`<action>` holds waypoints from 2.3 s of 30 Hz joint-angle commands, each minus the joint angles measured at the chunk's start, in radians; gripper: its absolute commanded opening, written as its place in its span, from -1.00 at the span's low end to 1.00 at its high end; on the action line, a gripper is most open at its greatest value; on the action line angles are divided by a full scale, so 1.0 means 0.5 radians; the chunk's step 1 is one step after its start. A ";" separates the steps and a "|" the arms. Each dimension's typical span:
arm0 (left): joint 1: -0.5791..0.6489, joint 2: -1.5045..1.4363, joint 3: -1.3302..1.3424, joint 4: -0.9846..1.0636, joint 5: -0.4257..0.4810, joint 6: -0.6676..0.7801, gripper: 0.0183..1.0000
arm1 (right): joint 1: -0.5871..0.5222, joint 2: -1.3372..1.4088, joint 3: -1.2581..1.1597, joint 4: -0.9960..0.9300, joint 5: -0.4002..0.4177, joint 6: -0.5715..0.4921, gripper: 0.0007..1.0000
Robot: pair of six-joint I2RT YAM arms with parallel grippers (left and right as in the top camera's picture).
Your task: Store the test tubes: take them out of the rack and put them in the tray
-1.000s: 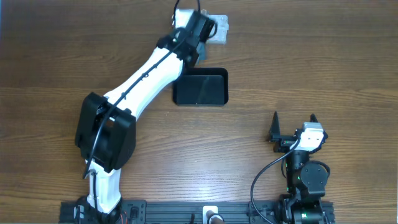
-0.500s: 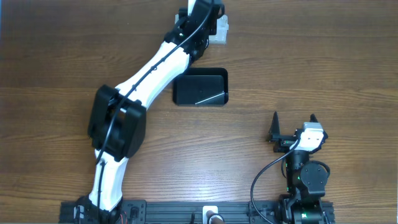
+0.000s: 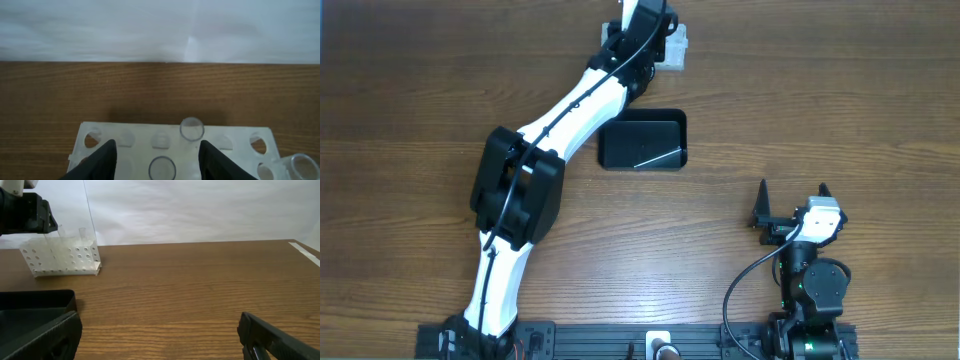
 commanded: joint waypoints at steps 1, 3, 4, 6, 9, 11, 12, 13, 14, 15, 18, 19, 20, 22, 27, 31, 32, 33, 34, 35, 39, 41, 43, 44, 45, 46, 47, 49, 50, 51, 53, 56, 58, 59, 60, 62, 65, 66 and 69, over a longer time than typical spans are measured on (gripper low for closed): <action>0.014 0.091 0.030 0.021 0.007 0.030 -0.07 | -0.008 0.002 -0.010 -0.008 0.026 0.011 0.98; 0.014 0.094 0.030 0.022 0.016 0.030 -0.13 | -0.008 0.002 -0.010 -0.008 0.026 0.011 0.98; 0.014 0.094 0.030 0.021 0.019 0.030 -0.16 | -0.008 0.002 -0.010 -0.008 0.026 0.011 0.99; 0.014 0.094 0.030 0.022 0.022 0.030 -0.23 | -0.008 0.002 -0.010 -0.008 0.026 0.010 0.98; 0.014 0.094 0.030 0.021 0.023 0.029 -0.31 | -0.008 0.002 -0.010 -0.008 0.026 0.011 0.99; 0.014 0.094 0.030 0.021 0.023 0.030 -0.40 | -0.008 0.002 -0.010 -0.008 0.026 0.011 0.98; 0.014 0.094 0.030 0.021 0.023 0.029 -0.43 | -0.008 0.002 -0.010 -0.008 0.026 0.010 0.99; 0.014 0.094 0.030 0.022 0.023 0.030 -0.47 | -0.008 0.002 -0.010 -0.008 0.026 0.011 0.99; 0.014 0.094 0.030 0.022 0.024 0.030 -0.50 | -0.008 0.002 -0.010 -0.008 0.026 0.011 0.98; 0.014 0.094 0.030 0.022 0.024 0.030 -0.51 | -0.008 0.002 -0.010 -0.008 0.026 0.011 0.99; 0.014 0.094 0.030 0.022 0.029 0.030 -0.62 | -0.008 0.002 -0.010 -0.008 0.026 0.011 0.98; 0.014 0.094 0.030 0.023 0.030 0.030 -0.63 | -0.008 0.002 -0.010 -0.008 0.026 0.011 0.99; 0.014 0.094 0.030 0.023 0.030 0.030 -0.64 | -0.008 0.002 -0.010 -0.008 0.026 0.010 0.99; 0.014 0.094 0.030 0.023 0.030 0.029 -0.66 | -0.008 0.002 -0.010 -0.008 0.026 0.011 0.98; 0.014 0.092 0.030 0.028 0.030 0.029 -0.71 | -0.008 0.002 -0.010 -0.008 0.026 0.011 0.99; 0.014 0.072 0.030 0.046 0.031 0.030 -0.74 | -0.008 0.002 -0.010 -0.008 0.026 0.011 0.99; 0.014 0.056 0.030 0.045 0.031 0.030 -0.74 | -0.008 0.002 -0.010 -0.008 0.026 0.011 0.98; 0.014 0.034 0.030 0.044 0.030 0.031 -0.74 | -0.008 0.002 -0.010 -0.008 0.026 0.011 0.99; 0.014 0.006 0.030 0.044 0.030 0.031 -0.75 | -0.008 0.002 -0.010 -0.008 0.026 0.011 0.99; 0.014 -0.024 0.030 0.045 0.030 0.042 -0.75 | -0.008 0.002 -0.010 -0.008 0.026 0.010 0.99; 0.014 -0.174 0.030 0.045 0.028 0.131 -0.75 | -0.008 0.002 -0.010 -0.008 0.026 0.011 0.98; 0.014 -0.264 0.030 0.043 0.028 0.160 -0.75 | -0.008 0.002 -0.010 -0.008 0.026 0.011 0.99; 0.014 -0.362 0.030 0.037 0.027 0.188 -0.74 | -0.008 0.002 -0.010 -0.008 0.026 0.011 0.98; 0.014 -0.417 0.030 0.027 0.027 0.188 -0.75 | -0.008 0.002 -0.010 -0.008 0.026 0.011 0.99; 0.014 -0.468 0.030 0.008 0.028 0.188 -0.75 | -0.008 0.002 -0.010 -0.008 0.026 0.011 0.98; 0.014 -0.536 0.030 -0.037 0.029 0.186 -0.75 | -0.008 0.002 -0.010 -0.008 0.026 0.011 0.98; 0.014 -0.594 0.030 -0.095 0.029 0.177 -0.75 | -0.008 0.002 -0.010 -0.008 0.026 0.011 0.99; 0.014 -0.710 0.030 -0.272 0.052 0.118 -0.75 | -0.008 0.002 -0.010 -0.008 0.026 0.011 0.98; 0.014 -0.760 0.030 -0.385 0.065 0.070 -0.75 | -0.008 0.002 -0.010 -0.008 0.026 0.011 0.99; 0.014 -0.835 0.030 -0.652 0.076 -0.052 -0.75 | -0.008 0.002 -0.010 -0.008 0.026 0.011 0.98; 0.014 -0.866 0.030 -0.932 0.083 -0.199 -0.75 | -0.008 0.002 -0.010 -0.008 0.026 0.011 0.98; 0.008 -0.848 0.011 -1.300 0.086 -0.464 -0.76 | -0.008 0.002 -0.010 -0.008 0.026 0.011 0.99; -0.003 -0.816 -0.050 -1.452 0.117 -0.591 -0.76 | -0.008 0.002 -0.010 -0.008 0.026 0.011 0.98; -0.005 -0.797 -0.089 -1.479 0.140 -0.633 -0.75 | -0.008 0.002 -0.010 -0.008 0.026 0.011 0.99; -0.008 -0.773 -0.133 -1.479 0.166 -0.668 -0.75 | -0.008 0.002 -0.010 -0.008 0.026 0.011 0.99; -0.008 -0.720 -0.204 -1.462 0.217 -0.725 -0.76 | -0.008 0.002 -0.010 -0.008 0.026 0.011 0.99; -0.008 -0.624 -0.250 -1.421 0.297 -0.739 -0.76 | -0.008 0.002 -0.010 -0.008 0.026 0.011 0.99; -0.008 -0.592 -0.250 -1.409 0.317 -0.738 -0.75 | -0.008 0.002 -0.010 -0.008 0.026 0.011 0.98; -0.013 -0.508 -0.250 -1.382 0.343 -0.738 -0.76 | -0.008 0.002 -0.010 -0.008 0.026 0.011 0.98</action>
